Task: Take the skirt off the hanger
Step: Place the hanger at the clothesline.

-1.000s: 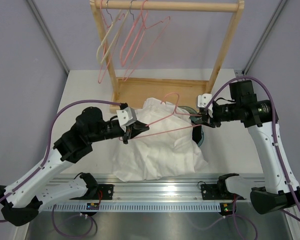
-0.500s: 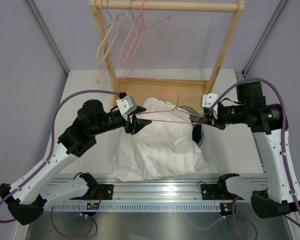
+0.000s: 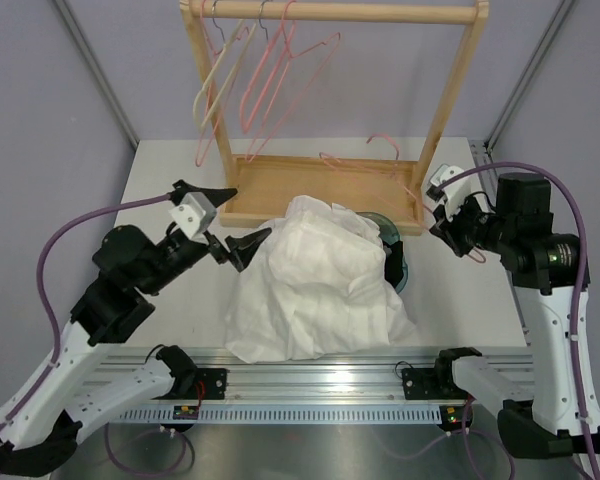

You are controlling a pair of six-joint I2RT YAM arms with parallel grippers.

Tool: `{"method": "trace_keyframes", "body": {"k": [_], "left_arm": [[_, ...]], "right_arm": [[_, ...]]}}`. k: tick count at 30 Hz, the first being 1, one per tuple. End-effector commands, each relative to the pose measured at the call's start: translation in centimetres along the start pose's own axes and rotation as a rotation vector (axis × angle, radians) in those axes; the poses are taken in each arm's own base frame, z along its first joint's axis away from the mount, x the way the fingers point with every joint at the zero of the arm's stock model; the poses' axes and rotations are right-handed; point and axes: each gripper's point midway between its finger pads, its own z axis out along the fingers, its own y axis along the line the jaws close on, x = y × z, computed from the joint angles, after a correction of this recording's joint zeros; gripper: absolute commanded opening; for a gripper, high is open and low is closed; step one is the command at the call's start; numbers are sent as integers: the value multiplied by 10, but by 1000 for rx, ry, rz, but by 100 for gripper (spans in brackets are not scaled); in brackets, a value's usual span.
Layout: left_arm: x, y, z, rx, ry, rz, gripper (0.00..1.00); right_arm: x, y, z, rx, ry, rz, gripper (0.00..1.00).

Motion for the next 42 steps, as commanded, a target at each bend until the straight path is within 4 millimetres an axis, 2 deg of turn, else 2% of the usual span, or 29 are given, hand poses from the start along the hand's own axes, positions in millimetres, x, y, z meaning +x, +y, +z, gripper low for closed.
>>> {"method": "trace_keyframes", "body": {"k": [1,4,5,7,8,9,10,12,13,14,16,18,20,21,22,28,31,34,36,37,39,42], "left_arm": [[-4,19,-27,-138,-35,-15,99],[9,14,-46,-155,-40,-77,99],[16,12,-50,-157,-31,-110,99],[30,9,-63,-171,-17,-134,99],[35,8,-67,-184,-16,-187,99],[41,9,-71,-199,-12,-203,99],[57,6,-73,-201,20,-219,99],[61,3,-83,-205,5,-259,99],[67,2,-86,-210,19,-273,99],[72,0,-90,-213,15,-300,99],[78,2,-95,-240,21,-323,99],[84,4,-99,-267,18,-354,99],[86,6,-102,-292,14,-370,99],[87,7,-103,-295,13,-376,99],[89,7,-103,-300,23,-381,99],[99,4,-103,-308,72,-424,99],[104,2,-103,-305,88,-434,99],[109,2,-101,-306,96,-442,99],[119,5,-98,-336,110,-456,99],[124,5,-97,-341,123,-461,99],[138,3,-90,-337,166,-463,99],[145,0,-80,-322,192,-472,99]], "right_arm": [[-11,-37,13,144,-15,184,0],[-39,-53,20,160,-91,287,0],[-57,-63,16,184,-146,291,0],[-74,-76,19,208,-194,373,0],[-93,-86,13,234,-254,372,0],[-99,-95,11,267,-279,435,0],[-113,-107,9,295,-320,447,0],[-122,-123,6,357,-351,501,0],[-123,-130,12,368,-353,545,0],[-134,-140,5,403,-393,549,0],[-142,-160,3,474,-431,612,0],[-143,-174,4,524,-435,637,0],[-146,-184,15,526,-418,650,0],[-143,-189,28,514,-400,669,0],[-146,-193,29,520,-406,676,0],[-142,-203,62,487,-378,689,0],[-137,-201,75,457,-353,668,0],[-131,-188,85,409,-320,620,0],[-135,-173,83,370,-317,536,2],[-129,-169,89,360,-303,521,5],[-130,-161,83,354,-308,494,9],[-123,-157,84,345,-279,499,11]]}}
